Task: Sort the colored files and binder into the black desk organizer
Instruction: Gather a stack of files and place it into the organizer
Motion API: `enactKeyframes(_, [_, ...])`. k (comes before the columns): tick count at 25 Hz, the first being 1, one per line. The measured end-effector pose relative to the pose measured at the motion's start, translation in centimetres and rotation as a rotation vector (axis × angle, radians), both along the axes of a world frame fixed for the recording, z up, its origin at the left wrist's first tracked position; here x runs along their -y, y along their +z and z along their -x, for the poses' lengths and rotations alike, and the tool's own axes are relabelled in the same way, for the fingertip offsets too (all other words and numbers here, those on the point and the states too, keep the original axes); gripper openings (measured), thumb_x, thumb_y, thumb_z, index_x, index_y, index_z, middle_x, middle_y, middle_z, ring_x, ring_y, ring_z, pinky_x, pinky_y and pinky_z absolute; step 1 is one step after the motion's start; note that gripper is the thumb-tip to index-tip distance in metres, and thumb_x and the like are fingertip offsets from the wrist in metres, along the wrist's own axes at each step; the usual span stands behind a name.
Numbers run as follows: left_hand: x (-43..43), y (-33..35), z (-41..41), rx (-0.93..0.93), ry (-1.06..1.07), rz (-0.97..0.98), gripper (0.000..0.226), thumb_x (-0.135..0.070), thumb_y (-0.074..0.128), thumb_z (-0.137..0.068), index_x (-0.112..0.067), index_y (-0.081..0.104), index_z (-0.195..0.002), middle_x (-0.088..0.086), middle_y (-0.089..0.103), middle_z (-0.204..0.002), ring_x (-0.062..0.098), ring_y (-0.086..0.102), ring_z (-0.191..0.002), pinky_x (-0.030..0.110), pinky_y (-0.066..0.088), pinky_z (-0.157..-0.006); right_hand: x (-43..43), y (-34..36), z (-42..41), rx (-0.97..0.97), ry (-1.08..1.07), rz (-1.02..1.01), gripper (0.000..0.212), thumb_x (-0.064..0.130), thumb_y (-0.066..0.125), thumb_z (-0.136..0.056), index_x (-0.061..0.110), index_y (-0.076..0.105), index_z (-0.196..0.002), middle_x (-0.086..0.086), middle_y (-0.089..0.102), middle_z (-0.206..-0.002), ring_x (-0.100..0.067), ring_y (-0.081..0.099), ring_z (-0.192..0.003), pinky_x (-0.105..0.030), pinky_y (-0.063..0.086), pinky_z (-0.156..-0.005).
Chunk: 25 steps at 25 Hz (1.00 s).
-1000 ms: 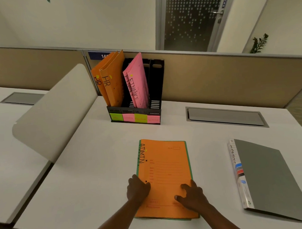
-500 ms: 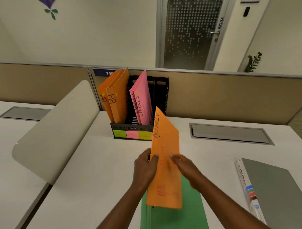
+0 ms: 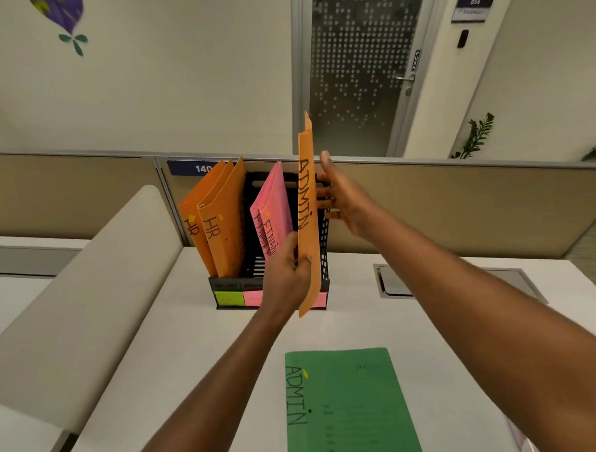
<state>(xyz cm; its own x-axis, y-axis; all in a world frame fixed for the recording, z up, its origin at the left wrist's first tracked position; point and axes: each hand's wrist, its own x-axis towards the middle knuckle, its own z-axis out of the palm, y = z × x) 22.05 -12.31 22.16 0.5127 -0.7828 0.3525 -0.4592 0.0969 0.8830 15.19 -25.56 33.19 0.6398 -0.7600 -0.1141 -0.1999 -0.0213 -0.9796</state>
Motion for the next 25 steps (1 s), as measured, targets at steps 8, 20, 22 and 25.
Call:
enactKeyframes(8, [9.6,-3.9,-4.3,0.058,-0.009,-0.037,0.040,-0.002,0.054,-0.090,-0.035,0.056,-0.113,-0.028,0.061,-0.086,-0.025,0.052,-0.078,0.001,0.044,-0.056,5.5,0.3,-3.2,0.004,-0.049,0.008,0.060,0.077,0.027,-0.090,0.030,0.065,-0.093,0.001,0.071,-0.094,-0.027,0.063,-0.105,-0.050,0.042,-0.099])
enactKeyframes(20, [10.7,-12.5,-5.4,0.014,0.067,-0.414,0.023,-0.020,0.057,-0.095,-0.021,0.061,-0.117,0.001,0.072,-0.104,0.016,0.065,-0.085,0.028,0.052,-0.068,6.8,-8.0,-3.1,-0.239,0.004,-0.039,0.060,0.066,0.040,-0.094,0.018,0.056,-0.126,-0.004,0.064,-0.117,-0.026,0.061,-0.106,-0.041,0.051,-0.086])
enactKeyframes(22, [9.5,-12.6,-5.2,-0.006,0.112,-0.427,0.028,-0.025,0.062,-0.093,-0.016,0.060,-0.119,0.001,0.070,-0.108,0.018,0.065,-0.094,0.037,0.057,-0.080,6.2,-8.7,-2.4,-0.260,0.015,-0.037,0.063,0.064,0.038,-0.096,0.019,0.047,-0.140,-0.008,0.057,-0.135,-0.032,0.060,-0.115,-0.050,0.048,-0.101])
enactKeyframes(25, [5.8,-13.5,-4.2,-0.004,0.181,-0.425,0.034,-0.029,0.068,-0.089,-0.015,0.061,-0.119,0.001,0.067,-0.107,0.018,0.062,-0.097,0.035,0.054,-0.081,4.8,-10.2,0.5,-0.297,0.015,-0.026,0.069,0.064,0.038,-0.096,0.021,0.035,-0.150,-0.011,0.047,-0.149,-0.034,0.055,-0.126,-0.051,0.045,-0.106])
